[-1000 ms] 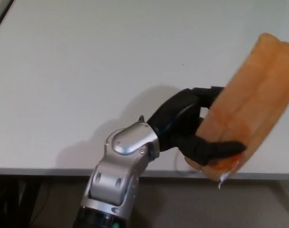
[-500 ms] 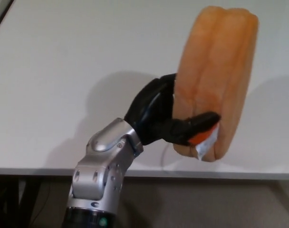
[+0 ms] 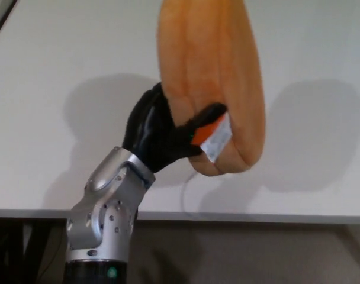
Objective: A soft plate is kept in the center of the table close to the robot and the robot uses its left hand to pick up the plate, turns it upside down and places it back on the table
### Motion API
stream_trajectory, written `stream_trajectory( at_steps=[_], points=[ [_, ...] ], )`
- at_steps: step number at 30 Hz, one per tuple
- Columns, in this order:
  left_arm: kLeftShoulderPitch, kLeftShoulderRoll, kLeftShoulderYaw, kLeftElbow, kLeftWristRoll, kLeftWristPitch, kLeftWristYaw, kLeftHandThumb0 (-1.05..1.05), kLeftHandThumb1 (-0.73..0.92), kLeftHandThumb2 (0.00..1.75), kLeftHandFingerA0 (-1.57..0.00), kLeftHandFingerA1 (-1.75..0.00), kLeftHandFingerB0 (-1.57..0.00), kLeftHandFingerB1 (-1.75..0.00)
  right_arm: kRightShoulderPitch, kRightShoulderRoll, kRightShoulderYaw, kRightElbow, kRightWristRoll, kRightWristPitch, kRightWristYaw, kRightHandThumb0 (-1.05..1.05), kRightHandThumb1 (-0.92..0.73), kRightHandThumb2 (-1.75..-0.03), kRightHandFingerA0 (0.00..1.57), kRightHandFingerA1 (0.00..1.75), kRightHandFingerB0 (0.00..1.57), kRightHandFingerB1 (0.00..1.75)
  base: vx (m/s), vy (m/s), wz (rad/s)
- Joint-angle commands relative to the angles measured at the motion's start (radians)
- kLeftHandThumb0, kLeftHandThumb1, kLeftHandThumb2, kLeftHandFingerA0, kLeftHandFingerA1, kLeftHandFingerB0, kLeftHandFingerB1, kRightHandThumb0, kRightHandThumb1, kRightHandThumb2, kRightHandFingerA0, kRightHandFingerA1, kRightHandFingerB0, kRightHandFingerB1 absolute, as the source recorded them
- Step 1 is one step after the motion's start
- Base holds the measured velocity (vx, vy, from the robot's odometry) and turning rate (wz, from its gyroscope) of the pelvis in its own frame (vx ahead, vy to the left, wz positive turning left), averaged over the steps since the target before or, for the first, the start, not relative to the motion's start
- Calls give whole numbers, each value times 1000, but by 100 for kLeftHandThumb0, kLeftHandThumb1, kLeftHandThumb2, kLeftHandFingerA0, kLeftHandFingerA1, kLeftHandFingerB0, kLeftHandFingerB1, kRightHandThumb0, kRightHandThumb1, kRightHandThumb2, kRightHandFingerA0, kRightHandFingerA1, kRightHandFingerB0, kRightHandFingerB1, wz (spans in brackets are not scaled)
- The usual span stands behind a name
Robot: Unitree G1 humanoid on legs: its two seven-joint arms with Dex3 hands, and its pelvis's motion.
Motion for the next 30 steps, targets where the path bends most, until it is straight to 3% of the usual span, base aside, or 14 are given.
stream_trajectory(
  at_steps=[1, 2, 3, 9, 10, 11, 12, 14, 15, 17, 18, 24, 29, 30],
  points=[
    [-27, -374, 339, 54, -653, -190, 347, -27, 47, 89, -93, -175, -67, -175, -6, -39, -2, 9, -4, 45, 18, -82, -87, -67, 52, 43, 29, 34, 0, 0, 0],
    [-28, -369, 343, 60, -656, -185, 342, -27, 47, 89, -93, -175, -67, -175, -6, -38, -2, 9, -5, 43, 17, -82, -87, -67, 52, 43, 29, 34, 0, 0, 0],
    [-28, -365, 348, 65, -656, -186, 341, -27, 47, 89, -93, -175, -67, -175, -5, -39, -2, 6, 1, 51, 21, -85, -73, -108, 46, 55, 22, 47, 0, 0, 0],
    [-39, -349, 369, 74, -664, -189, 362, -24, 46, 86, -94, -175, -67, -175, -9, -38, -1, 8, 0, 53, 20, -85, -73, -108, 46, 55, 24, 48, 0, 0, 0],
    [-41, -347, 372, 72, -665, -191, 370, -23, 47, 85, -94, -175, -67, -175, -8, -38, 0, 7, 0, 54, 21, -81, -88, -67, 51, 42, 27, 34, 0, 0, 0],
    [-43, -345, 375, 71, -667, -192, 376, -23, 47, 85, -94, -175, -67, -175, -7, -40, 1, 5, -1, 54, 23, -81, -88, -67, 51, 42, 27, 34, 0, 0, 0],
    [-45, -342, 379, 70, -675, -189, 386, -23, 46, 86, -94, -175, -67, -175, -8, -39, 0, 7, 6, 52, 28, -86, -75, -108, 45, 55, 21, 47, 0, 0, 0],
    [-42, -340, 378, 64, -674, -185, 395, -24, 46, 87, -94, -175, -67, -175, -6, -40, 2, 7, -4, 49, 24, -89, -76, -109, 45, 54, 21, 46, 0, 0, 0],
    [-44, -338, 380, 63, -664, -192, 417, -25, 48, 88, -95, -175, -68, -175, -8, -38, 1, 8, 1, 51, 25, -82, -87, -67, 51, 42, 28, 33, 0, 0, 0],
    [-48, -337, 384, 61, -661, -200, 452, -24, 48, 86, -95, -175, -68, -175, -10, -39, -1, 8, 4, 55, 25, -82, -87, -67, 51, 42, 27, 33, 0, 0, 0],
    [-49, -333, 385, 62, -661, -198, 459, -26, 52, 86, -96, -175, -68, -175, -11, -39, -1, 9, 2, 51, 25, -89, -77, -109, 45, 53, 21, 46, 0, 0, 0],
    [-49, -310, 397, 70, -656, -194, 547, -24, 51, 84, -95, -175, -65, -175, -18, -39, -1, 11, -6, 43, 20, -82, -88, -67, 52, 43, 29, 34, 0, 0, 0],
    [-44, -270, 394, 91, -632, -187, 608, -26, 53, 83, -98, -175, -61, -175, -28, -38, -1, 14, 5, 44, 27, -82, -87, -67, 52, 43, 28, 34, 0, 0, 0],
    [-37, -263, 394, 94, -629, -173, 633, -23, 51, 79, -99, -175, -56, -175, -27, -39, -2, 14, 5, 46, 27, -87, -74, -108, 45, 54, 22, 47, 0, 0, 0]
  ],
)
